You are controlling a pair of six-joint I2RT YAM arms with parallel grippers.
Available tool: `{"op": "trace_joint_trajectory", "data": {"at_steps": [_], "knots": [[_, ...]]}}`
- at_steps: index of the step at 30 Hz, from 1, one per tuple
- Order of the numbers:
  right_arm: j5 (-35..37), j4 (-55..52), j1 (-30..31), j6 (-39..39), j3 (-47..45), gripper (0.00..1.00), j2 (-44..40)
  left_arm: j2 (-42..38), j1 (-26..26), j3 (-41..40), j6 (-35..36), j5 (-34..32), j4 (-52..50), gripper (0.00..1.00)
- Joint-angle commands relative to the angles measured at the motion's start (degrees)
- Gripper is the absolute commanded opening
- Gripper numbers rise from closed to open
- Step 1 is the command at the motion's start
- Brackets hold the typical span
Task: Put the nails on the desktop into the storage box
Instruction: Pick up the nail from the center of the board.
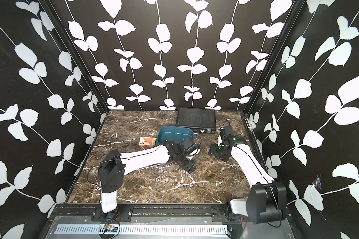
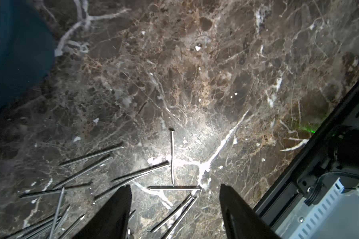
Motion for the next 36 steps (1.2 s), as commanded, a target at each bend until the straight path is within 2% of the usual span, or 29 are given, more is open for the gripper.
{"op": "trace_joint_trajectory", "data": {"at_steps": [1, 9, 24, 32, 36], "knots": [[-0.67, 0.50, -0.62, -0.48, -2.40, 0.63, -1.48, 0.09, -1.45, -0.30, -1.00, -2.24, -2.26, 0.69], [-1.87, 1.54, -0.68, -0.65, -2.95, 0.64, -1.37, 4.53, -3.42, 2.97, -0.50, -4.25, -2.52, 0.68], [-3.51, 1.80, -0.63, -1.36, -3.63, 0.64, -1.73, 11.67, -3.90, 7.07, 0.98, -6.83, -3.40, 0.58], [-3.42, 2.05, -0.78, -2.01, -3.39, 0.64, -1.61, 14.66, -3.88, 9.01, 1.51, -6.85, -5.55, 0.49], [-3.73, 2.59, -0.81, -1.82, -3.30, 0.64, -1.18, 16.06, -3.97, 9.48, 1.95, -8.01, -7.90, 0.41]]}}
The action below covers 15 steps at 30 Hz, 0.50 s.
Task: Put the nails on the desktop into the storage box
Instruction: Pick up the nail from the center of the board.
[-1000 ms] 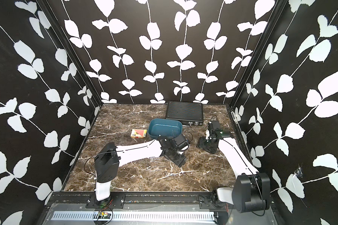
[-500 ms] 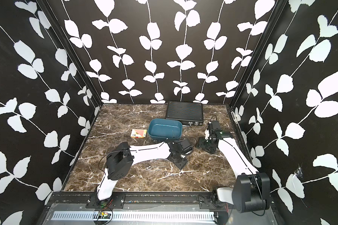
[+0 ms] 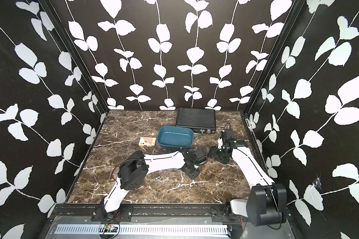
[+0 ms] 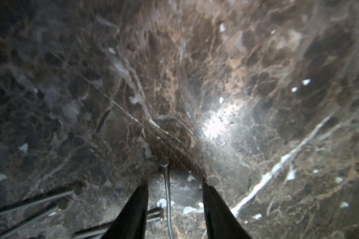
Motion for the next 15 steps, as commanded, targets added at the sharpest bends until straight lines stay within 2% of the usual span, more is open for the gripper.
{"op": "trace_joint_trajectory", "data": {"at_steps": [1, 5, 12, 15], "knots": [[-0.65, 1.29, -0.18, -0.30, -0.65, 0.64, -0.43, 1.11, -0.26, 1.30, 0.90, -1.17, -4.22, 0.38], [-0.40, 1.46, -0.31, -0.20, -0.76, 0.64, -0.67, 2.06, -0.25, 0.87, 0.99, -0.92, -4.85, 0.27], [0.08, 1.23, -0.52, -0.45, 0.40, 0.64, -1.31, 3.66, -0.22, 1.29, 2.03, -0.81, -4.86, 0.00], [0.06, 1.19, -0.62, -0.07, 0.91, 0.64, -1.30, 4.12, -0.22, 1.40, 2.61, -0.99, -4.86, 0.00]]}}
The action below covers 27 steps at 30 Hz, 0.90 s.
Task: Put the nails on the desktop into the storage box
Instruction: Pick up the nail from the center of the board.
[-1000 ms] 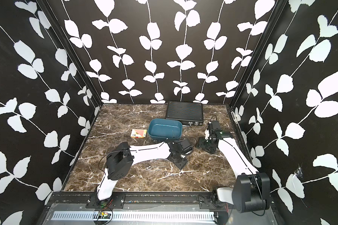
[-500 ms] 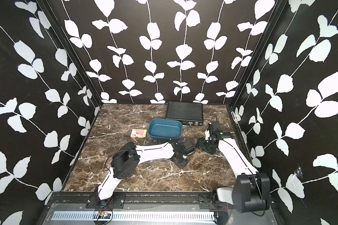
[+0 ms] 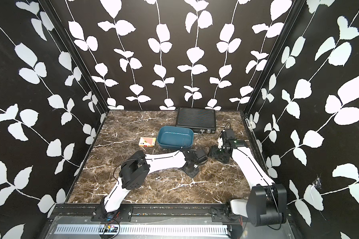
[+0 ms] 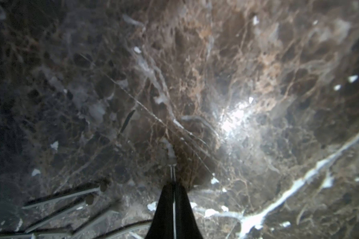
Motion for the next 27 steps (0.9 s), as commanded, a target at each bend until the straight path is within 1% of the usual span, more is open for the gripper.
{"op": "trace_joint_trajectory", "data": {"at_steps": [1, 6, 12, 16, 19, 20, 24, 27], "knots": [[0.14, 0.38, -0.35, 0.06, 1.03, 0.64, -1.24, 3.02, -0.50, -0.44, 1.24, 1.46, -2.44, 0.00], [0.40, 0.86, -0.27, 0.77, 1.26, 0.65, -2.17, 2.95, -0.52, 1.04, 2.64, 1.67, -2.26, 0.00], [0.20, 1.31, -0.28, 1.55, 0.81, 0.66, -3.45, 1.13, -0.19, 6.11, 4.05, 0.63, -4.12, 0.00], [-0.59, 2.87, -0.33, 2.80, 0.07, 0.70, -4.41, -2.84, 1.32, 8.02, 4.61, -0.56, -4.07, 0.00], [-1.52, 3.88, -0.33, 3.53, -0.10, 0.79, -4.64, -6.21, 2.78, 8.26, 4.28, -1.12, -3.91, 0.00], [-1.70, 4.13, -0.27, 3.61, -0.19, 0.81, -4.67, -7.34, 3.22, 8.29, 3.98, -1.20, -3.93, 0.00], [-2.82, 4.84, -0.31, 3.68, -0.14, 0.85, -4.48, -12.49, 5.59, 7.39, 1.12, -0.88, -3.80, 0.00], [-3.62, 4.34, -0.09, 2.33, 0.52, 0.86, -4.56, -16.53, 8.12, 6.11, -1.88, -0.09, -3.30, 0.00]]}}
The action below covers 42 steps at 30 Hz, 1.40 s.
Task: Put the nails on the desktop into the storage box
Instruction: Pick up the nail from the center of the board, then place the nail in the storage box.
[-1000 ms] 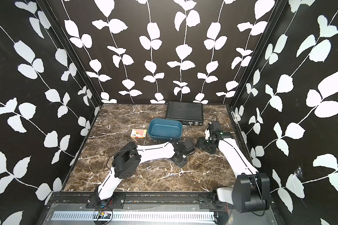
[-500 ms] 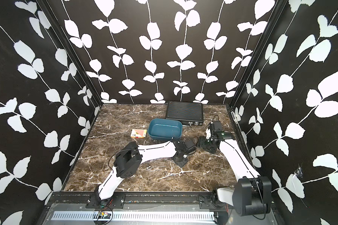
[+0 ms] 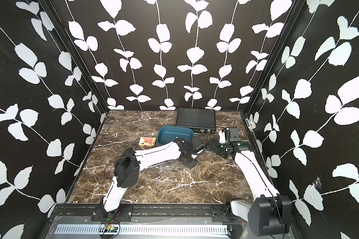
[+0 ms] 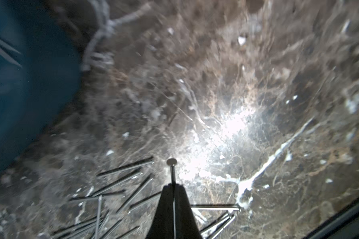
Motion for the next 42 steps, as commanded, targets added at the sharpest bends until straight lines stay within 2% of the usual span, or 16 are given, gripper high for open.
{"op": "trace_joint_trajectory", "data": {"at_steps": [1, 7, 13, 18, 25, 31, 33, 42], "knots": [[-0.26, -2.60, 0.56, -2.01, 0.44, 0.86, -0.20, -10.67, 3.48, -0.04, -4.47, 0.04, 2.21, 0.00], [-2.07, -0.23, 3.87, -10.05, 1.76, 0.87, -4.36, -13.57, 12.39, -0.02, -9.21, 3.77, 2.24, 0.00], [-0.86, 0.31, 9.28, -16.18, 4.14, 0.87, -6.11, -8.72, 18.85, 3.54, -8.89, 8.01, 4.75, 0.00], [1.58, 3.15, 14.32, -19.11, 5.46, 0.87, -6.37, -0.73, 20.51, 9.85, -6.62, 10.01, 4.62, 0.00], [5.99, 5.31, 20.62, -24.44, 6.82, 0.86, -5.83, 5.90, 23.96, 12.57, -5.89, 13.22, 6.53, 0.00], [8.24, 5.09, 22.20, -25.09, 8.32, 0.88, -4.80, 8.98, 24.34, 12.00, -5.10, 14.75, 8.01, 0.00], [8.07, 5.22, 22.38, -24.91, 9.21, 0.99, -4.28, 10.26, 24.41, 12.07, -5.03, 15.64, 9.15, 0.00], [2.96, 1.66, 22.33, -23.16, 12.39, 0.99, -1.69, 14.01, 24.60, 12.70, -6.47, 17.37, 11.02, 0.00]]}}
